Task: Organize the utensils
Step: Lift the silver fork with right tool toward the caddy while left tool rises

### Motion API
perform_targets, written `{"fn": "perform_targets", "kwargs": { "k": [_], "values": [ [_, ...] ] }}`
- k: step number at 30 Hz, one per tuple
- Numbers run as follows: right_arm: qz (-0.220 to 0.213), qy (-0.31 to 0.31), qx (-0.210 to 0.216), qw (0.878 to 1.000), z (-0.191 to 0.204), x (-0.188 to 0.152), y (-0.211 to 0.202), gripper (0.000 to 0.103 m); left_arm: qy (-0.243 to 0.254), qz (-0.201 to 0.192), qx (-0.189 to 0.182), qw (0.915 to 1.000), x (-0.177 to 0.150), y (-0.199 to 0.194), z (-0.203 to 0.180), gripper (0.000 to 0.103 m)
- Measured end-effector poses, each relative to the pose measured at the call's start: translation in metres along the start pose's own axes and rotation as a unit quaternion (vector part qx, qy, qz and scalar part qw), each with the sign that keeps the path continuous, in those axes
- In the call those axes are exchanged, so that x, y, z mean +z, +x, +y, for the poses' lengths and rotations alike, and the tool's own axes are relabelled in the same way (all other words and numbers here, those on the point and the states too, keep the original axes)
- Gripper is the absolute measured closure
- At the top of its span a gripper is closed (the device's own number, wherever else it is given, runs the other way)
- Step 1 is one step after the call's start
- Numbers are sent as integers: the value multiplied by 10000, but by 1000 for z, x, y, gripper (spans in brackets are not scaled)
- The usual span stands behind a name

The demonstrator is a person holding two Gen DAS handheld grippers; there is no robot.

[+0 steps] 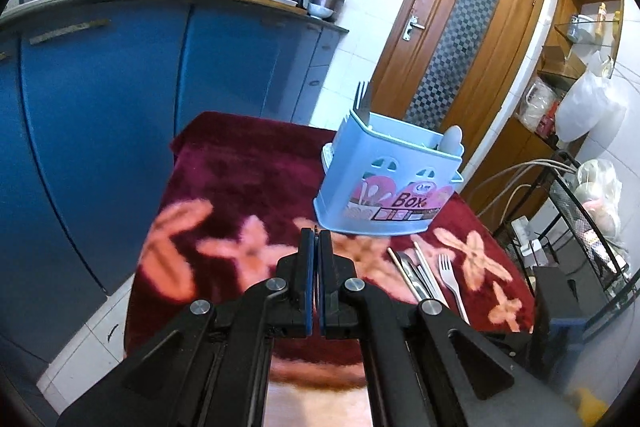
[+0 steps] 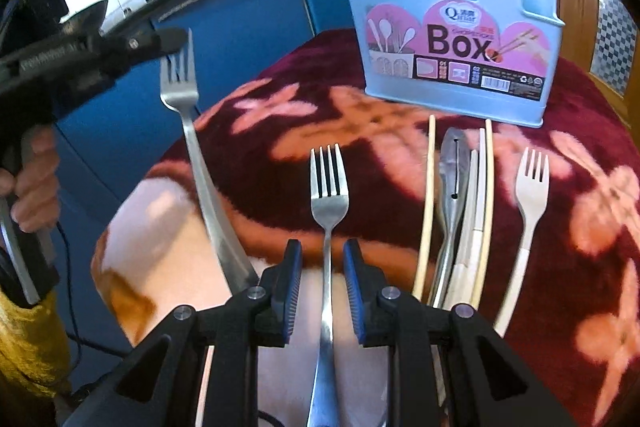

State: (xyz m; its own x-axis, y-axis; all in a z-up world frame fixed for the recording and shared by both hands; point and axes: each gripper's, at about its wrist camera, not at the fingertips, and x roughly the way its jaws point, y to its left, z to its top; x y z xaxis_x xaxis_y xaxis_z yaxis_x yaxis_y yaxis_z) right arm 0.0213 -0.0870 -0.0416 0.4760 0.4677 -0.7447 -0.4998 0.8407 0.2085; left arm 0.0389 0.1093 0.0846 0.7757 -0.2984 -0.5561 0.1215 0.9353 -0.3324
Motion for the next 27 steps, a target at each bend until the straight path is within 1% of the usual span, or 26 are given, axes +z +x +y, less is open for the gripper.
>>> {"fn": "perform_targets", "kwargs": {
  "k": [2, 3, 4, 5, 6, 9, 13, 16, 20, 23, 27],
  "values": [
    [26, -99, -204, 9997, 2, 0, 3, 86, 17, -36, 35, 10000, 1, -2, 0, 103],
    [19, -155, -288, 9995, 4, 1, 4, 94, 27, -48, 49, 10000, 2, -3, 0, 103],
    [17, -166, -308, 9994, 4, 1, 4, 97, 31, -55, 44, 10000, 2, -4, 0, 103],
    [2, -114, -292, 9995, 2, 2, 2, 98, 33, -62, 39, 10000, 2, -4, -1, 103],
    [-28, -71, -266, 9996, 1, 2, 1, 98, 36, -69, 39, 10000, 3, -4, -3, 103],
    [-332, 33, -216, 9992, -4, 3, -13, 98, 69, -101, 46, 9999, 5, -3, -7, 103],
    [-906, 136, -182, 9956, -11, 8, -44, 98, 144, -262, 58, 9995, 16, -9, -17, 103],
    [-1359, 219, -170, 9903, -17, 11, -69, 98, 222, -407, 60, 9989, 27, -14, -24, 103],
    [-1922, 337, -246, 9805, -26, 16, -97, 98, 399, -637, 153, 9971, 49, -22, -37, 103],
    [-2221, 450, -266, 9736, -35, 21, -111, 98, 518, -794, 254, 9952, 70, -23, -46, 103],
    [-2419, 571, -320, 9681, -50, 30, -121, 98, 649, -1020, 417, 9918, 97, -27, -58, 103]
  ]
}}
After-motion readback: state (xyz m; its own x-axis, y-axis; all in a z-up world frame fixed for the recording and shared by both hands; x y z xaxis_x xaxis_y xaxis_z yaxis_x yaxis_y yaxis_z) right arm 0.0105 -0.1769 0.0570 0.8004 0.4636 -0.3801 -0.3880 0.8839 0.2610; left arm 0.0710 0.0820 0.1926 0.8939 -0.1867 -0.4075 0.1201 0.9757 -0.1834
